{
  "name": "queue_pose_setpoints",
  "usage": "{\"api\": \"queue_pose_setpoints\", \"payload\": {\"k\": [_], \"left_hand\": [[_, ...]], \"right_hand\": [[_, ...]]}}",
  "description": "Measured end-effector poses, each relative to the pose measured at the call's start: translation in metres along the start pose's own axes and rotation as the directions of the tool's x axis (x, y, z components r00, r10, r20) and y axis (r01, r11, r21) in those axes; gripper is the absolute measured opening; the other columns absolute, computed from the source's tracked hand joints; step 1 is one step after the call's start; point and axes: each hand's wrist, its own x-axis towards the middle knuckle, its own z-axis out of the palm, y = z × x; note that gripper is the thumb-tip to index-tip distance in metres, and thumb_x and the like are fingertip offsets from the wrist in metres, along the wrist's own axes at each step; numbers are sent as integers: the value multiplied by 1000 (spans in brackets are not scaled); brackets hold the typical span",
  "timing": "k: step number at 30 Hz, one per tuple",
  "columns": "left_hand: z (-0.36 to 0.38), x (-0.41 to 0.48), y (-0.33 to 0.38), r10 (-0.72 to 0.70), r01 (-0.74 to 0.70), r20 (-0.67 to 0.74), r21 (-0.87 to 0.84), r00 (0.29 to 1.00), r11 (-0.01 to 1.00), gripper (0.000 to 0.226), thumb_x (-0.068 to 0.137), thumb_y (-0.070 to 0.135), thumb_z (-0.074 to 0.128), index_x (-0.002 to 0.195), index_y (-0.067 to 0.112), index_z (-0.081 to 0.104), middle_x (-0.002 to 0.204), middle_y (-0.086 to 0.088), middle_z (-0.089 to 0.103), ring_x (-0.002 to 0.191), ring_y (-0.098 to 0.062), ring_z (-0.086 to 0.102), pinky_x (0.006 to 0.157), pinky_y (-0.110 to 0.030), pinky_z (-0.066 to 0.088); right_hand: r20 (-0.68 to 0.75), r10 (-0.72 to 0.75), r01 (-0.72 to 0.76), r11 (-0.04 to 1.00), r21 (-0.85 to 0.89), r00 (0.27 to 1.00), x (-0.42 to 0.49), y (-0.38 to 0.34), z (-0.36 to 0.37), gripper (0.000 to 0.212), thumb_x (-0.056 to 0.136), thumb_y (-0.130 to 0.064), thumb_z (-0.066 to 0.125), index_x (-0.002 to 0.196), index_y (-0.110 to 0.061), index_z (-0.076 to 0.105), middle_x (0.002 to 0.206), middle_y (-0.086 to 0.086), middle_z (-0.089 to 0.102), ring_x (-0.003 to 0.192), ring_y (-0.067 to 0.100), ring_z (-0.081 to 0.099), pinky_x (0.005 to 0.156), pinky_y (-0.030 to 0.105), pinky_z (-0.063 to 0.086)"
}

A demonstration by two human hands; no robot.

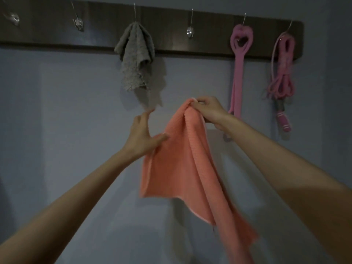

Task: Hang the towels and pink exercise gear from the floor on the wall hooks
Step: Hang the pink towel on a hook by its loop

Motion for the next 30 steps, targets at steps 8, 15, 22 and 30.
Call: {"api": "queue_pose_setpoints", "payload": {"k": [8,15,22,30], "left_hand": [[56,-34,32,-73,38,368,102,927,994,67,59,83,56,82,22,73,82,3,72,81,-11,65,83,-36,52],[67,-52,4,-344,452,537,-80,771,888,13,86,19,65,83,6,64,61,-1,61,47,-4,57,42,-16,47],[68,-27,-1,-502,686,478,-385,721,618,19,88,6,57,70,10,61,62,-2,52,39,-2,49,40,-12,44],[76,-15,5,-491,780,647,-614,583,118,24,96,-2,38,77,-1,52,73,-11,51,53,-11,61,49,-19,55]], "right_hand": [[-33,125,-108,944,311,992,1,11,-12,26,92,0,45,74,-14,59,78,9,56,62,15,55,54,26,52],[-19,164,-163,986,25,986,-16,49,-23,19,87,-2,51,88,-11,68,92,13,66,78,19,66,60,26,58],[269,223,-183,969,-165,937,-79,80,7,25,92,-13,55,115,-3,59,97,10,63,73,12,58,61,23,54],[265,147,-44,932,-359,953,-135,91,29,57,67,-42,77,107,-16,47,108,-3,59,96,14,59,82,33,53]]}}
